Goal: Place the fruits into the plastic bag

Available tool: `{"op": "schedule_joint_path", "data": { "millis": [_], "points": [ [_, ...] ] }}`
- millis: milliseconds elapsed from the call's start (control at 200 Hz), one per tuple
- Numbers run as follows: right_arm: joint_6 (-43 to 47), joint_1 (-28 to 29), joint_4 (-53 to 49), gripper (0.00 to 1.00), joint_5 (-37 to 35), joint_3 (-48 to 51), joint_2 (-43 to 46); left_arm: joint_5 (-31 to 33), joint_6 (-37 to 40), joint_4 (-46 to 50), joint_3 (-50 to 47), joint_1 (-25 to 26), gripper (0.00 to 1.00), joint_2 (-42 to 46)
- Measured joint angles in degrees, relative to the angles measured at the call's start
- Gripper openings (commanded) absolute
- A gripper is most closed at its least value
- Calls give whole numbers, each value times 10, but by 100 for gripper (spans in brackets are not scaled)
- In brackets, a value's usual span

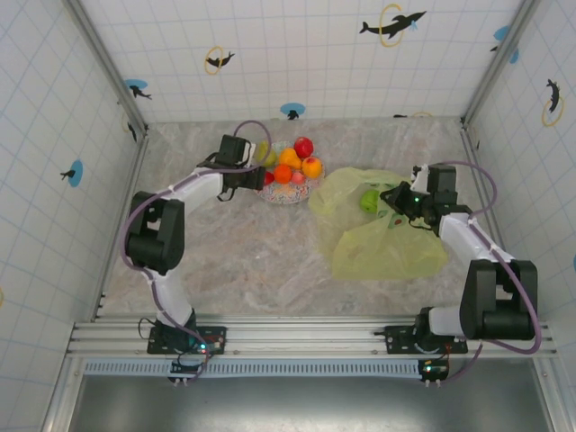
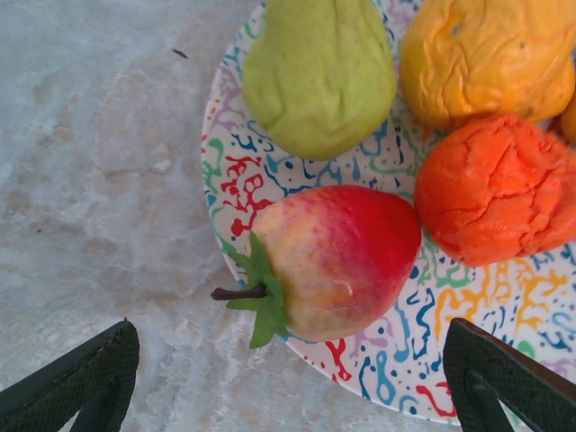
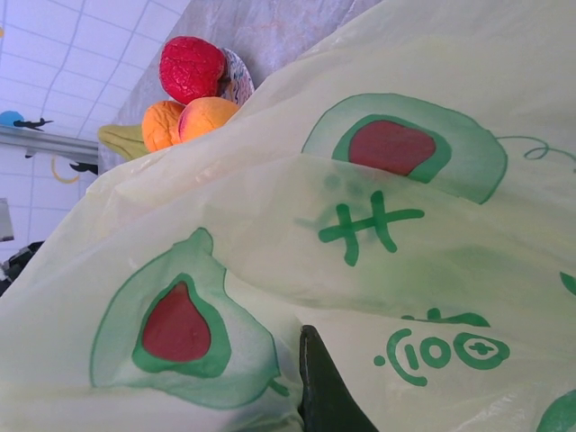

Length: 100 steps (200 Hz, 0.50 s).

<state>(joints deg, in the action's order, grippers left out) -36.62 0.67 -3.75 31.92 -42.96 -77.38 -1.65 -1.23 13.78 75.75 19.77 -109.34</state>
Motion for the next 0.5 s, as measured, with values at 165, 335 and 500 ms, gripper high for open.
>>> {"op": "schedule_joint_path", "data": {
  "millis": [165, 335, 500],
  "points": [
    [0, 0, 4, 0, 6, 0, -3, -5, 56, 36, 45, 2, 93, -42],
    [0, 0, 8, 0, 9, 0, -4, -2, 108, 65, 80, 2, 93, -74],
    [0, -1, 10, 0, 9, 0, -5, 7, 153, 85, 113, 2, 93, -102]
  ]
}}
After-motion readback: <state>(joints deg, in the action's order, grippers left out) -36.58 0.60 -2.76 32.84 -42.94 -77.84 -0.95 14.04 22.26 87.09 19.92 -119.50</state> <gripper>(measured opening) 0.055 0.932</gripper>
